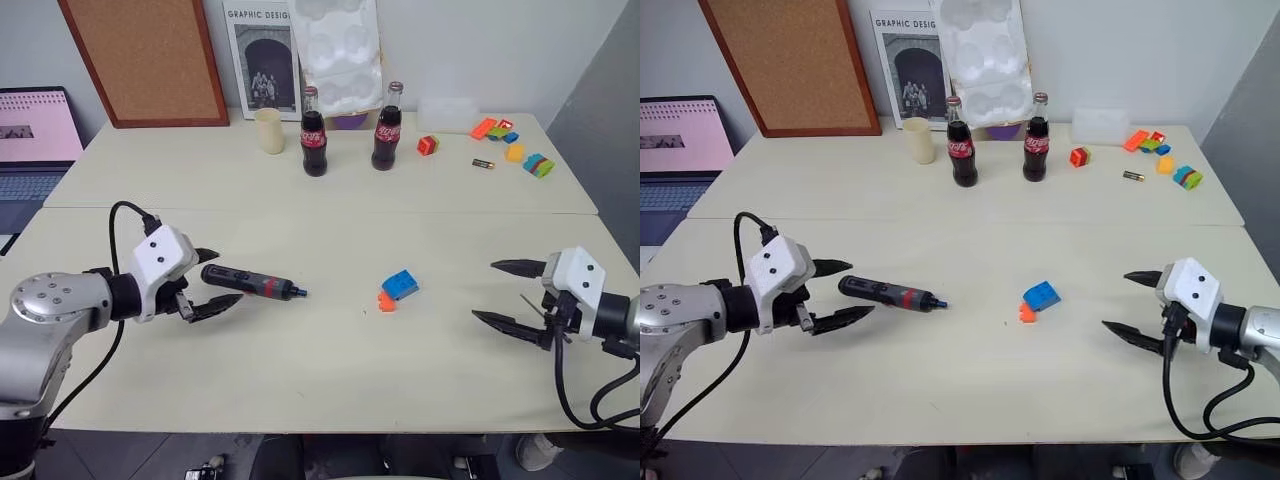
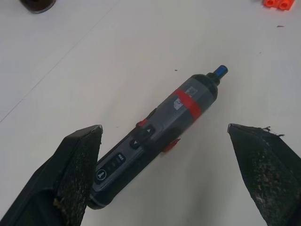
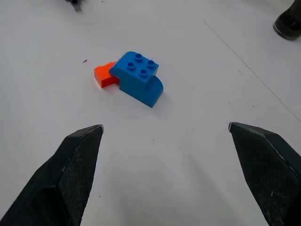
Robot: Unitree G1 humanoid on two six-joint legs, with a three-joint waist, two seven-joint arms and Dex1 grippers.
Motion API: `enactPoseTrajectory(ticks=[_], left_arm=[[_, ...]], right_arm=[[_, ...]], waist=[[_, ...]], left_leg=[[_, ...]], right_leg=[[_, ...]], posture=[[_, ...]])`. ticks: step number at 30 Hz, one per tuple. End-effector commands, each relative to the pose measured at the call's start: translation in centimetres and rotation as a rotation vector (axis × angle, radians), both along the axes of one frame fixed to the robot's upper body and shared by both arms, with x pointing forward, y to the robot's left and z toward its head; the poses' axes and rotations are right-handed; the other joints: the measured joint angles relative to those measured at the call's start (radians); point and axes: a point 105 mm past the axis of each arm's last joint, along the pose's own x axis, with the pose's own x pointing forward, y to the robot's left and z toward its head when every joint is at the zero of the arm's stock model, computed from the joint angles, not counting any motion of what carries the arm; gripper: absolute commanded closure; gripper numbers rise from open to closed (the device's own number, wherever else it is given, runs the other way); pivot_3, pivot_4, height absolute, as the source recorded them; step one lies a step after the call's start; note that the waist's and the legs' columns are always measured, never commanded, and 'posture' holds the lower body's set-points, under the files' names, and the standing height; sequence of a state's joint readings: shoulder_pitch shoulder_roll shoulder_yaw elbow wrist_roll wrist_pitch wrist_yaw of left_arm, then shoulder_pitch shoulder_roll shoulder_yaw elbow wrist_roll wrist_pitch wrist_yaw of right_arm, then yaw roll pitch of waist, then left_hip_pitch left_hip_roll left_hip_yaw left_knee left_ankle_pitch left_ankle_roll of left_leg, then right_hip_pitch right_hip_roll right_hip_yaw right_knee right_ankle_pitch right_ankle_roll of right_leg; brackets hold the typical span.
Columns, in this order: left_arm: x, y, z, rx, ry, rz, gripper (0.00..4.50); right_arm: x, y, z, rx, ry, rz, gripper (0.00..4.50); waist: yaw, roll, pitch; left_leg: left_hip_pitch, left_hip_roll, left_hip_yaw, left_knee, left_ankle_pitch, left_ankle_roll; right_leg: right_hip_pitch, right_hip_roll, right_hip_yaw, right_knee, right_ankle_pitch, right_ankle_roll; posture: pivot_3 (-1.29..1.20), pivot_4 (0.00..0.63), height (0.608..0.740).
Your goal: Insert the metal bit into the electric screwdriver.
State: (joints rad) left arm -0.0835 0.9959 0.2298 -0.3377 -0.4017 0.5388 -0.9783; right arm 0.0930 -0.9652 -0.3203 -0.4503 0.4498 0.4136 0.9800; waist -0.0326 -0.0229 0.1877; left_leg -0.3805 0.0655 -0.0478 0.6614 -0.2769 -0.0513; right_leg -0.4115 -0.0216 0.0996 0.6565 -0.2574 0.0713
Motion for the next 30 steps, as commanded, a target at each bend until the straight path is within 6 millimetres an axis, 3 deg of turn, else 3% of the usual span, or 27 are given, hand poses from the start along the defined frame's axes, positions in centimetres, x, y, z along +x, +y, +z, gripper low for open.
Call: enactPoseTrajectory(ticks=[1,12,17,21,25,30], left_arm=[[-0.1,-0.1,0.5,0.002,-0.009,-0.031,0.05],[0.3,-0.5,0.2,-0.007,-0.009,-0.022,0.05],[0.3,-1.4,0.1,0.003,0.002,-0.079,0.05],[0.2,-4.4,-0.2,-0.011,-0.023,-0.161,0.05],[-0.5,-7.5,-0.5,-0.048,-0.017,-0.261,0.05],[-1.0,-9.5,-1.5,-0.028,-0.024,-0.336,0.05]], right_arm=[[-0.1,0.4,0.8,-0.009,-0.036,0.011,0.0],[0.0,0.7,0.8,-0.021,-0.025,0.027,0.0],[1.3,1.5,1.3,-0.026,-0.04,0.071,0.0],[3.0,3.6,1.3,-0.028,-0.068,0.127,0.0],[4.6,5.9,0.0,-0.104,-0.038,0.22,0.0],[6.3,6.2,-2.0,-0.279,0.003,0.354,0.0]], waist=[[0.0,0.0,0.0],[0.0,0.0,0.0],[-0.002,0.0,0.0],[-0.002,0.0,0.0],[-0.002,0.0,0.0],[-0.002,0.001,0.001]], left_leg=[[0.0,0.0,0.0,0.0,0.0,0.0],[0.0,0.0,0.0,0.0,0.0,0.0],[0.0,0.0,0.0,0.001,0.0,0.0],[0.0,0.0,0.0,0.001,0.0,0.0],[0.0,0.0,0.0,0.001,0.0,0.0],[-0.001,0.0,0.0,0.001,0.0,0.0]], right_leg=[[0.0,0.0,0.0,0.0,0.0,0.0],[0.0,0.0,0.0,0.0,0.0,0.0],[0.0,0.0,0.0,0.001,0.0,0.0],[0.0,0.0,0.0,0.001,0.0,0.0],[0.0,0.0,0.0,0.001,0.001,0.001],[0.0,0.0,0.0,0.001,0.006,0.001]], posture=[[0.0,0.15,0.74],[0.0,0.15,0.74],[0.0,0.15,0.74],[0.0,0.15,0.74],[0.0,0.15,0.74],[0.0,0.15,0.74]])
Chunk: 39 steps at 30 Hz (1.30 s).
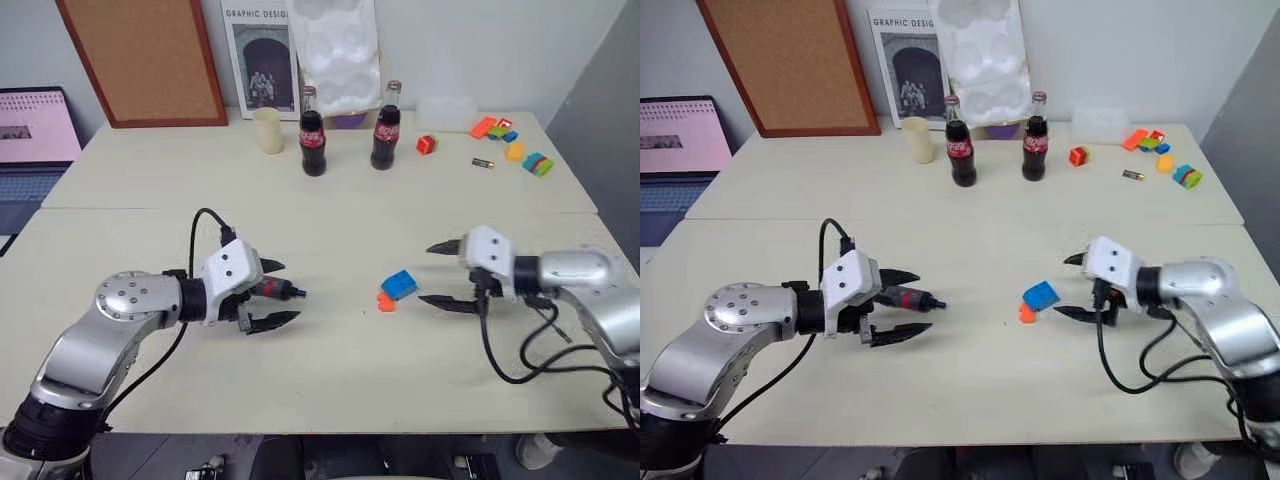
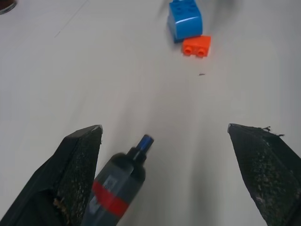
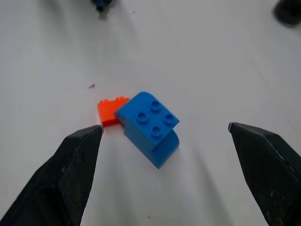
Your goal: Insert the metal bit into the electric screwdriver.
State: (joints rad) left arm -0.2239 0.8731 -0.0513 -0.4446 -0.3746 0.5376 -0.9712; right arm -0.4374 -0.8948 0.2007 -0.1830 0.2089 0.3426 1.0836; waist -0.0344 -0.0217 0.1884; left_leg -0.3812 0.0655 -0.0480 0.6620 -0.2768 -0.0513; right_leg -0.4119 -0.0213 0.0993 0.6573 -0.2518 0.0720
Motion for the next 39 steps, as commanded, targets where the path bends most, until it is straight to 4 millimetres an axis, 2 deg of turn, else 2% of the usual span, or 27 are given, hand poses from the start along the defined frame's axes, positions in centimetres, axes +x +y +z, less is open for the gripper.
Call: enactPoseTrajectory(ticks=[1,8,12,21,26,30,32,35,39], left_arm=[[-0.5,-1.6,0.0,0.017,-0.05,-0.066,0.05],[-1.0,-3.6,-1.0,0.027,-0.074,-0.134,0.05],[-1.2,-4.5,-1.2,0.009,-0.075,-0.165,0.0],[-1.1,-5.4,-1.4,-0.019,-0.081,-0.201,0.0],[-0.7,-6.1,-0.8,-0.072,-0.087,-0.197,0.0],[-0.4,-6.8,-0.1,-0.118,-0.099,-0.194,0.0],[-0.2,-7.6,0.4,-0.174,-0.102,-0.193,0.0],[-0.5,-9.1,0.9,-0.233,-0.091,-0.23,0.0],[-1.1,-11.1,1.5,-0.304,-0.066,-0.305,0.0]], right_arm=[[1.1,0.1,-0.6,-0.106,-0.013,0.097,0.0],[2.1,1.5,-1.7,-0.143,0.018,0.218,0.0],[2.4,1.7,-2.2,-0.168,0.021,0.252,0.72],[2.9,1.7,-2.4,-0.152,-0.003,0.233,2.97],[2.5,0.9,-1.5,-0.108,-0.028,0.174,3.02],[1.9,-0.8,-0.2,-0.047,-0.061,0.062,3.02],[2.0,-2.3,0.9,0.014,-0.101,-0.061,3.02],[2.1,-5.5,2.6,0.158,-0.173,-0.323,3.02],[2.4,-10.6,2.1,0.191,-0.275,-0.672,3.02]], waist=[[0.0,0.0,0.0],[0.0,0.0,0.0],[0.001,0.0,0.0],[0.001,0.0,0.0],[0.001,0.0,0.0],[0.004,0.0,0.0],[0.007,0.0,0.0],[0.009,0.0,0.0],[0.005,0.0,0.0]], left_leg=[[0.0,0.0,0.0,0.0,0.0,0.0],[0.0,0.0,0.0,0.0,0.0,0.0],[0.0,0.0,0.0,0.0,0.0,0.0],[0.001,0.0,0.0,0.0,0.0,0.0],[0.001,0.0,0.0,0.001,0.0,0.0],[0.001,0.0,-0.001,0.001,0.0,0.0],[0.001,0.0,-0.001,0.001,0.0,0.0],[0.0,0.0,-0.001,0.001,0.0,0.0],[0.001,-0.001,-0.002,0.001,0.0,0.0]], right_leg=[[0.0,0.0,0.0,0.0,0.0,0.0],[0.0,0.0,0.0,0.0,0.0,0.0],[0.0,0.0,0.0,0.0,0.0,0.0],[0.0,0.0,0.0,0.001,0.0,0.0],[0.001,0.0,0.0,0.003,0.0,0.0],[0.001,0.0,0.0,0.002,0.0,0.0],[0.001,0.0,0.0,0.002,0.0,0.0],[0.001,0.0,-0.001,0.002,0.0,0.0],[0.003,0.0,-0.001,0.002,0.0,0.0]], posture=[[0.0,0.15,0.74],[0.0,0.15,0.74],[0.0,0.15,0.74],[0.0,0.15,0.74],[0.0,0.15,0.74],[0.0,0.15,0.74],[0.0,0.15,0.74],[0.0,0.15,0.74],[0.0,0.15,0.74]])
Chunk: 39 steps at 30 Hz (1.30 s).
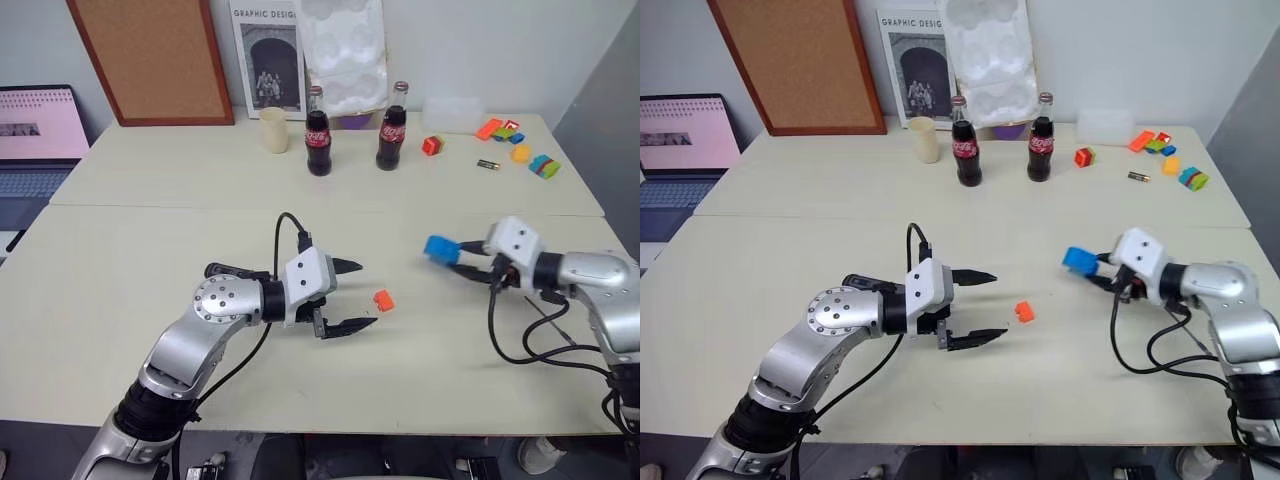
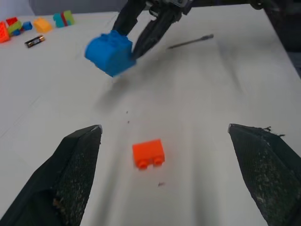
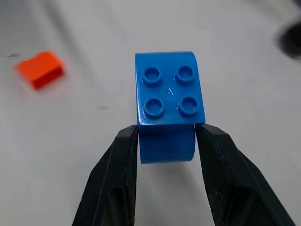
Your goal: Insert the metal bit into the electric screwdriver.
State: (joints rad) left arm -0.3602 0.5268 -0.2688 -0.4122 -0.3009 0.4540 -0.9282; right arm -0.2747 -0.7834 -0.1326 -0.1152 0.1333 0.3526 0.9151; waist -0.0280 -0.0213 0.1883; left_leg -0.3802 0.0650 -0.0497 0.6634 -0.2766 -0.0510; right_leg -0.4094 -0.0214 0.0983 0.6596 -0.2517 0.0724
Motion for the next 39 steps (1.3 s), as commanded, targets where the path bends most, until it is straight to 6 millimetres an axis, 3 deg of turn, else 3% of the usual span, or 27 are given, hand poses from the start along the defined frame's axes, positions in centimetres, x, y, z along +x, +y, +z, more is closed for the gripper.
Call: enactPoseTrajectory(ticks=[1,4,9,15,17,18,23,26,27,29,31,33,36,39], left_arm=[[-0.6,-2.0,1.3,-0.068,-0.01,-0.093,0.0],[-0.4,-3.2,1.8,-0.077,-0.026,-0.138,0.0],[0.1,-5.0,2.3,-0.059,-0.074,-0.199,0.0],[0.4,-5.7,2.4,-0.052,-0.095,-0.205,0.0],[0.6,-5.4,2.2,-0.043,-0.099,-0.193,0.0],[0.7,-5.2,2.2,-0.037,-0.101,-0.186,0.0],[1.2,-4.2,2.3,-0.028,-0.106,-0.152,0.0],[1.7,-3.0,2.4,-0.017,-0.109,-0.108,0.0],[1.8,-2.3,2.4,-0.002,-0.109,-0.098,0.0],[1.8,0.5,2.1,0.068,-0.111,-0.066,0.0],[1.6,2.8,1.7,0.156,-0.116,-0.05,0.0],[1.4,4.1,1.4,0.205,-0.115,-0.046,0.0],[0.9,5.8,1.1,0.277,-0.103,-0.051,0.0],[0.3,6.7,0.5,0.329,-0.096,-0.059,0.0]], right_arm=[[0.8,-5.1,1.2,0.025,-0.147,-0.368,3.02],[1.4,-8.4,0.7,0.073,-0.175,-0.608,3.02],[3.0,-11.3,0.0,0.162,-0.164,-0.839,3.02],[4.0,-12.4,-0.6,0.35,-0.112,-0.969,3.02],[3.8,-12.0,-0.4,0.382,-0.113,-0.956,2.31],[3.5,-11.7,-0.2,0.389,-0.117,-0.941,2.19],[1.8,-10.2,1.5,0.362,-0.162,-0.853,0.75],[0.8,-8.4,2.9,0.304,-0.205,-0.748,0.04],[0.3,-7.1,3.7,0.281,-0.224,-0.67,0.01],[-1.1,-2.0,4.3,0.269,-0.165,-0.392,0.01],[-3.3,2.7,3.3,0.264,-0.03,-0.127,0.01],[-4.7,5.2,2.4,0.238,0.046,0.013,0.01],[-5.8,8.3,0.5,0.167,0.138,0.166,0.01],[-5.2,10.3,-0.5,0.197,0.163,0.182,0.01]], waist=[[-0.004,0.0,0.0],[-0.008,0.001,0.0],[-0.018,0.001,-0.001],[-0.026,0.003,-0.001],[-0.026,0.003,-0.001],[-0.026,0.004,-0.001],[-0.026,0.004,-0.001],[-0.027,0.004,-0.001],[-0.029,0.004,-0.001],[-0.032,0.004,-0.001],[-0.042,0.005,0.0],[-0.045,0.005,0.0],[-0.041,0.004,0.0],[-0.034,0.002,0.001]], left_leg=[[0.0,0.0,0.0,0.0,0.0,0.0],[0.001,-0.001,0.0,0.001,0.0,0.0],[0.001,-0.001,0.0,0.001,0.0,0.0],[0.001,-0.001,0.0,-0.001,0.001,0.001],[0.001,-0.001,-0.001,-0.002,0.0,0.001],[0.0,-0.001,-0.001,-0.002,0.0,0.001],[-0.001,-0.001,-0.001,-0.002,0.0,0.001],[-0.001,-0.001,-0.001,-0.002,0.0,0.001],[0.0,-0.001,-0.001,-0.001,0.0,0.001],[0.0,-0.001,0.0,-0.001,0.0,0.001],[0.001,0.0,-0.001,-0.003,0.0,0.001],[0.002,0.002,-0.002,-0.004,0.0,0.001],[0.001,0.0,-0.002,-0.002,0.0,0.001],[-0.001,0.0,-0.002,-0.001,0.0,0.001]], right_leg=[[0.0,0.0,0.0,0.0,0.0,0.0],[0.0,0.0,0.001,0.0,0.001,0.0],[0.0,0.0,0.002,0.001,0.002,0.0],[0.001,0.0,0.001,0.0,0.001,0.0],[0.0,0.0,0.001,0.0,0.0,0.001],[0.0,0.0,0.001,-0.001,0.0,0.002],[0.0,0.0,0.001,-0.002,0.0,0.002],[0.0,0.0,0.001,-0.001,0.0,0.003],[0.0,0.0,0.001,-0.001,0.0,0.003],[0.0,0.0,0.001,-0.001,-0.002,0.005],[-0.001,0.002,0.001,0.001,-0.003,0.006],[-0.001,0.003,0.001,0.002,-0.005,0.005],[0.0,0.001,0.0,0.001,-0.005,0.005],[0.0,0.001,0.001,-0.001,-0.007,0.001]], posture=[[0.0,0.15,0.74],[0.0,0.15,0.74],[0.0,0.15,0.74],[0.0,0.15,0.74],[0.0,0.15,0.74],[0.0,0.15,0.74],[0.0,0.15,0.74],[0.0,0.15,0.74],[0.0,0.15,0.74],[0.0,0.15,0.74],[0.0,0.15,0.74],[0.0,0.15,0.74],[0.0,0.15,0.74],[0.0,0.15,0.74]])
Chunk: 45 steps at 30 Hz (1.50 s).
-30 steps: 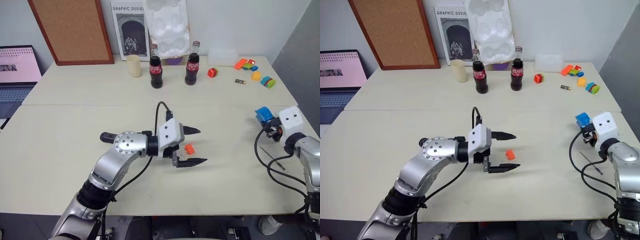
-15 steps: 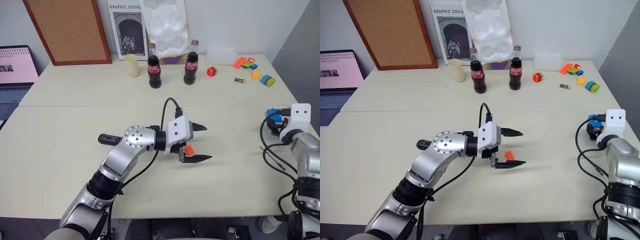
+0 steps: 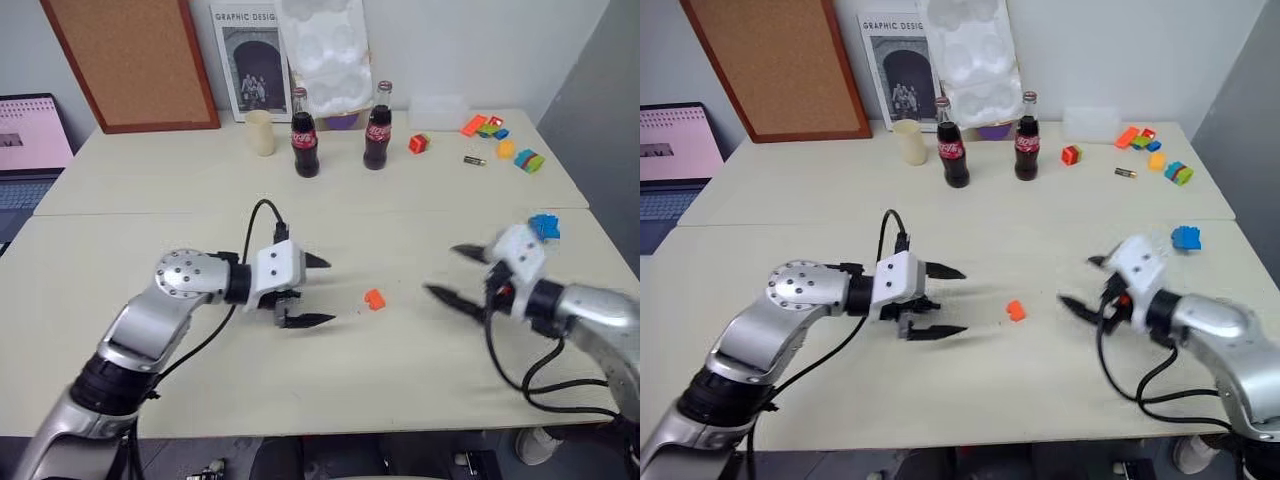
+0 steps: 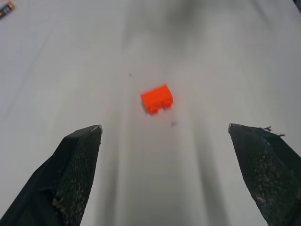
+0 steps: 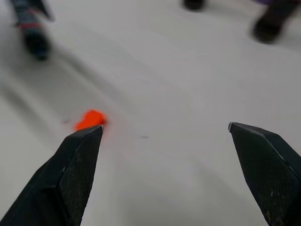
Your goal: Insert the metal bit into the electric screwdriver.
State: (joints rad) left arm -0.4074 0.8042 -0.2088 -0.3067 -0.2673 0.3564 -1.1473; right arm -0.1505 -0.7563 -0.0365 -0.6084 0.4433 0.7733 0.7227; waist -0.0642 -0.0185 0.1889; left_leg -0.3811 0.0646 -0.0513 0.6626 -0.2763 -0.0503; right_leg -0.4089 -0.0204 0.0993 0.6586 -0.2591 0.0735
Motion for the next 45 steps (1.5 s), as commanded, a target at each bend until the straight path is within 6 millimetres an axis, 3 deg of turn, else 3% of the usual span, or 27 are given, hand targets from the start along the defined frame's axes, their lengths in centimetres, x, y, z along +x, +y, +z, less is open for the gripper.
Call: enactPoseTrajectory(ticks=[1,9,12,18,24,27,30,33,36,40,45], left_arm=[[-1.2,0.5,0.5,0.037,-0.039,-0.044,0.0],[-2.1,-0.4,0.4,-0.016,-0.02,-0.034,0.0],[-2.4,-0.5,0.3,-0.011,-0.018,-0.043,0.0],[-2.3,-0.5,0.0,0.006,-0.025,-0.041,0.0],[-2.0,-2.4,1.3,-0.111,-0.016,-0.054,0.0],[-2.2,-2.9,1.6,-0.151,0.008,-0.07,0.0],[-2.0,-3.8,1.8,-0.192,0.005,-0.086,0.0],[-1.9,-5.8,2.5,-0.286,-0.007,-0.121,0.0],[-1.8,-7.7,3.1,-0.361,-0.014,-0.156,0.0],[-1.7,-10.0,3.8,-0.43,-0.005,-0.206,0.0],[-1.6,-12.2,4.2,-0.448,-0.014,-0.27,0.0]], right_arm=[[0.5,2.6,-0.6,0.011,-0.008,0.041,0.01],[2.1,5.2,-5.4,-0.033,0.087,0.003,0.01],[3.0,5.2,-6.4,-0.066,0.092,-0.047,0.54],[2.7,5.3,-7.0,-0.061,0.105,-0.072,2.12],[2.4,4.7,-6.8,-0.055,0.084,-0.1,3.53],[2.6,3.4,-6.4,-0.059,0.048,-0.155,3.58],[3.9,-0.8,-5.1,-0.063,-0.024,-0.334,3.58],[5.2,-8.0,-4.2,-0.083,-0.09,-0.645,3.58],[5.6,-12.8,-4.0,-0.079,-0.11,-0.837,3.58],[6.3,-17.0,-4.2,-0.078,-0.118,-1.0,3.58],[7.4,-19.7,-4.2,-0.014,-0.111,-1.106,3.58]], waist=[[0.004,-0.001,0.0],[0.015,-0.002,0.0],[0.013,-0.002,0.0],[0.01,-0.002,0.0],[0.014,-0.002,0.0],[0.016,-0.002,0.0],[0.022,-0.002,0.0],[0.034,-0.002,0.0],[0.035,-0.002,0.0],[0.026,-0.001,-0.001],[0.014,-0.001,-0.001]], left_leg=[[0.0,0.0,0.0,0.0,0.0,0.0],[-0.003,0.0,0.0,-0.001,0.0,0.0],[-0.002,0.001,0.0,-0.001,0.0,0.0],[-0.001,0.001,0.0,-0.001,0.0,0.0],[-0.001,0.0,0.0,-0.001,0.0,0.0],[-0.001,0.0,-0.001,-0.001,0.0,0.0],[-0.001,0.0,-0.001,-0.001,0.0,0.0],[-0.002,0.0,0.0,0.0,0.0,0.0],[-0.002,-0.001,0.0,0.001,0.0,0.0],[0.0,0.0,0.0,-0.001,0.0,0.0],[0.0,-0.001,0.0,0.0,0.0,0.0]], right_leg=[[0.0,0.0,0.0,0.0,0.0,0.0],[-0.003,0.0,-0.001,0.0,0.002,0.0],[-0.003,0.001,-0.001,0.0,0.002,0.001],[-0.003,0.001,-0.001,0.002,0.001,0.002],[-0.002,0.001,-0.001,0.002,0.001,0.002],[-0.002,0.001,-0.001,0.002,0.001,0.003],[-0.002,0.001,-0.001,0.002,0.001,0.003],[-0.002,0.0,-0.001,0.001,0.001,0.002],[0.0,-0.001,-0.001,0.0,0.002,0.001],[0.0,0.001,0.0,0.0,0.004,-0.001],[0.0,0.001,0.001,0.0,0.005,-0.001]], posture=[[0.0,0.15,0.74],[0.0,0.15,0.74],[0.0,0.15,0.74],[0.0,0.15,0.74],[0.0,0.15,0.74],[0.0,0.15,0.74],[0.0,0.15,0.74],[0.0,0.15,0.74],[0.0,0.15,0.74],[0.0,0.15,0.74],[0.0,0.15,0.74]])
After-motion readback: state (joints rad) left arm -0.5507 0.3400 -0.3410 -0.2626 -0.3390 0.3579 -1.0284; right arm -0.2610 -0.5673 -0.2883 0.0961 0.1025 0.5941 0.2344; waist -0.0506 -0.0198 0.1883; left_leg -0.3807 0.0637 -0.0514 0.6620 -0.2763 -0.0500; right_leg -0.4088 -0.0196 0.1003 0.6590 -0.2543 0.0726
